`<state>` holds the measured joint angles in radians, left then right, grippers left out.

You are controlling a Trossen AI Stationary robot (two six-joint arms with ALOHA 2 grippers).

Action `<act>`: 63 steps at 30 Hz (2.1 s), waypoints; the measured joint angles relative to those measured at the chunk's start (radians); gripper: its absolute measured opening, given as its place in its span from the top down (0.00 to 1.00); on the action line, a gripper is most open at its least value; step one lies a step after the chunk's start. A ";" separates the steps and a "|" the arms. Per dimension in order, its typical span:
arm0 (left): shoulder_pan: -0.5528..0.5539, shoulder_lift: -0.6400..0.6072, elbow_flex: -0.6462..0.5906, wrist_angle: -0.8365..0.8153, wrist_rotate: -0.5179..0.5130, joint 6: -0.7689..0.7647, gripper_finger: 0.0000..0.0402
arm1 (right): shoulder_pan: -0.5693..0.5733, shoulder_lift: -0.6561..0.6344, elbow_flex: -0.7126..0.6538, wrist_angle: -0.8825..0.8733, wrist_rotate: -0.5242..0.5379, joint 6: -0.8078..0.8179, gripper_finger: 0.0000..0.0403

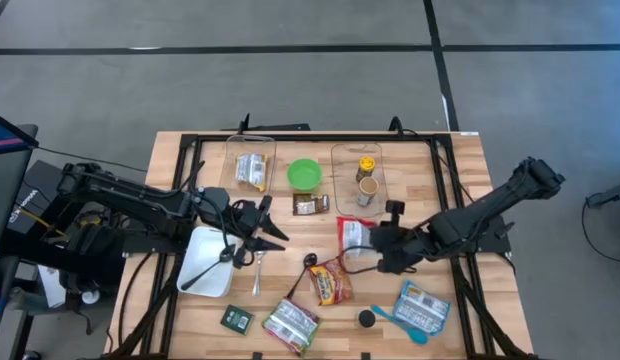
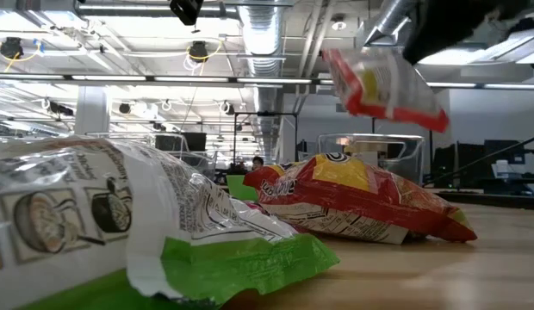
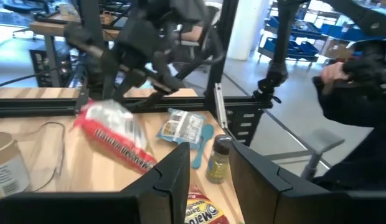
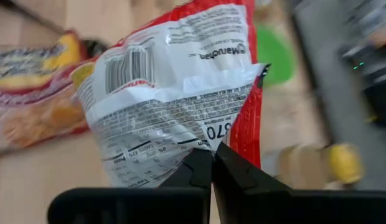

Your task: Pick & Place Food Item

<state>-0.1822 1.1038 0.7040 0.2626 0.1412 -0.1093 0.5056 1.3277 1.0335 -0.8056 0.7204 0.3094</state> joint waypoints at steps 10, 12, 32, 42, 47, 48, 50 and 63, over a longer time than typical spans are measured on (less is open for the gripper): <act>0.000 0.002 0.000 0.031 -0.210 -0.002 0.73 | 0.021 0.002 0.015 0.005 0.255 -0.079 1.00; 0.000 0.005 0.000 0.043 -0.224 -0.005 0.73 | 0.021 0.003 0.015 0.008 0.285 -0.084 1.00; 0.012 0.134 0.000 0.185 -0.228 -0.040 0.73 | -0.005 0.124 0.016 0.358 0.358 -0.363 1.00; 0.027 0.176 0.000 0.179 -0.228 -0.057 0.73 | -0.019 0.181 0.017 0.463 0.360 -0.431 1.00; 0.027 0.176 0.000 0.172 -0.224 -0.055 0.73 | -0.014 0.180 0.030 0.471 0.361 -0.417 1.00; 0.027 0.176 0.000 0.173 -0.224 -0.055 0.73 | -0.012 0.181 0.029 0.475 0.360 -0.411 1.00; 0.027 0.177 0.000 0.163 -0.224 -0.056 0.73 | -0.008 0.182 0.029 0.491 0.358 -0.408 1.00; 0.025 0.135 -0.002 0.002 -0.214 -0.083 0.73 | -0.055 0.199 0.029 0.710 0.351 -0.632 1.00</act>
<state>-0.1574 1.2392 0.7021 0.2642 -0.0731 -0.1925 0.4505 1.5265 1.0626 -0.0952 1.0714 -0.3229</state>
